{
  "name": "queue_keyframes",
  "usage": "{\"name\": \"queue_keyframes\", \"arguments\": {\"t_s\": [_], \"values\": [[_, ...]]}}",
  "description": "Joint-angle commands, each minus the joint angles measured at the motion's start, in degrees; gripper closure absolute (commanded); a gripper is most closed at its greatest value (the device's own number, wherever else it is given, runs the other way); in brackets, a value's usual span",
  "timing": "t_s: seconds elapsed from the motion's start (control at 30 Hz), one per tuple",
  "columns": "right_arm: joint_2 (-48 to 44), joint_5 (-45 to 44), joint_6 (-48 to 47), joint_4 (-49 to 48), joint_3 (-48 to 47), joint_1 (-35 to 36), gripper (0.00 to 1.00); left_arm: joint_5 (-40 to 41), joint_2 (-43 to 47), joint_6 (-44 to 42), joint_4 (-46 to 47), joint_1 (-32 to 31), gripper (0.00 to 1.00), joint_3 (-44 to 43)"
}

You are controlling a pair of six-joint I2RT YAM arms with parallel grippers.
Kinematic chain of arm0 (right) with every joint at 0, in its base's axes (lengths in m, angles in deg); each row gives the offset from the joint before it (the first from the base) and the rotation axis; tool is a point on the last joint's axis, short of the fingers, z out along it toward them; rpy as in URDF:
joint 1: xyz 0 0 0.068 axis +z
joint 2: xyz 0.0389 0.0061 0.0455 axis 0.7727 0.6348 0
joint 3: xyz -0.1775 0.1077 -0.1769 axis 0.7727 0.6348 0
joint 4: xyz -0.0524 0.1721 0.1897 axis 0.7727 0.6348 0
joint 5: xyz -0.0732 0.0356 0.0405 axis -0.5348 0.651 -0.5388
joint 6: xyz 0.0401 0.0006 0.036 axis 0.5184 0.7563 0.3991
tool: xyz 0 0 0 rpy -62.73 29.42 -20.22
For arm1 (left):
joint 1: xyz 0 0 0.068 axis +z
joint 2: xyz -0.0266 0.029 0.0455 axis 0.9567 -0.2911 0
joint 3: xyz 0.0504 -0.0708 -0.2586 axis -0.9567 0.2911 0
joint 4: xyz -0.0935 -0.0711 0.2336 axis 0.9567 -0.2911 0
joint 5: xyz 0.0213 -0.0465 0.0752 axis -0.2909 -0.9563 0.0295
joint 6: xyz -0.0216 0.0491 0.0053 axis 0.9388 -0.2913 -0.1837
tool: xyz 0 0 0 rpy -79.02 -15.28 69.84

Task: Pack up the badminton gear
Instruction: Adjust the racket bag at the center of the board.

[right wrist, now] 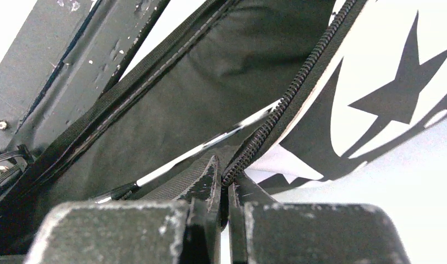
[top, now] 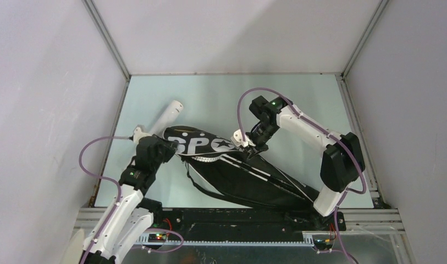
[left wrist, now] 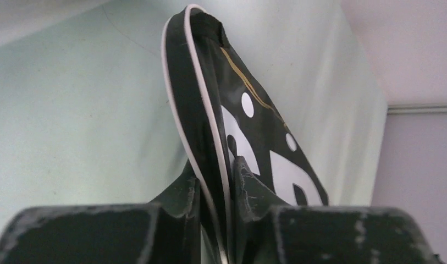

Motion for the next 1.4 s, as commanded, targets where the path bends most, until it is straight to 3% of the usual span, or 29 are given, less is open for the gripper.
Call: {"name": "queue_keyframes", "arguments": {"t_s": [0.0, 0.17, 0.33, 0.53, 0.7, 0.77, 0.97, 1.03, 1.17, 1.3, 1.37], "values": [[-4.5, 3.4, 2.7, -5.8, 0.3, 0.6, 1.0, 2.6, 1.3, -1.7, -0.7, 0.3, 0.96, 0.5], [-5.8, -11.8, 21.0, -25.5, 1.4, 5.2, 1.0, 6.0, 4.1, -1.5, -5.5, 0.3, 1.0, -2.3], [-5.6, -22.2, 28.6, -36.2, -2.3, 7.1, 0.99, 12.0, 10.5, 0.2, -11.2, 0.3, 1.0, -6.5], [-6.5, -34.8, 34.4, -59.8, -3.1, 7.6, 0.99, 11.4, 17.2, 1.8, -11.0, 0.3, 1.0, -5.4], [-5.5, -37.4, 34.5, -61.5, -3.3, 7.4, 0.98, 4.5, 19.8, 1.4, -1.9, 0.3, 1.0, 0.4], [-6.2, -37.3, 35.0, -62.3, -0.4, 7.4, 0.93, 1.1, 17.5, 1.6, -0.3, 0.3, 1.0, 1.4], [-8.9, -34.9, 46.9, -66.3, 13.8, 6.2, 0.48, -3.9, 11.2, 9.0, 3.1, -0.5, 1.0, 6.1], [-10.8, -33.2, 52.3, -68.9, 18.5, 6.1, 0.39, -2.8, 11.7, 11.3, 4.2, -1.1, 1.0, 7.5], [-17.7, -28.8, 66.1, -76.4, 27.2, 6.0, 0.26, 3.9, 14.1, 11.0, -1.1, -3.1, 1.0, 5.6], [-29.1, -20.6, 84.0, -89.5, 37.5, 6.2, 0.18, 5.6, 14.9, 13.3, -3.0, -4.4, 1.0, 5.7], [-33.9, -21.0, 87.6, -90.9, 41.1, 7.7, 0.14, 5.8, 13.7, 14.1, -2.9, -5.2, 1.0, 5.5]]}}
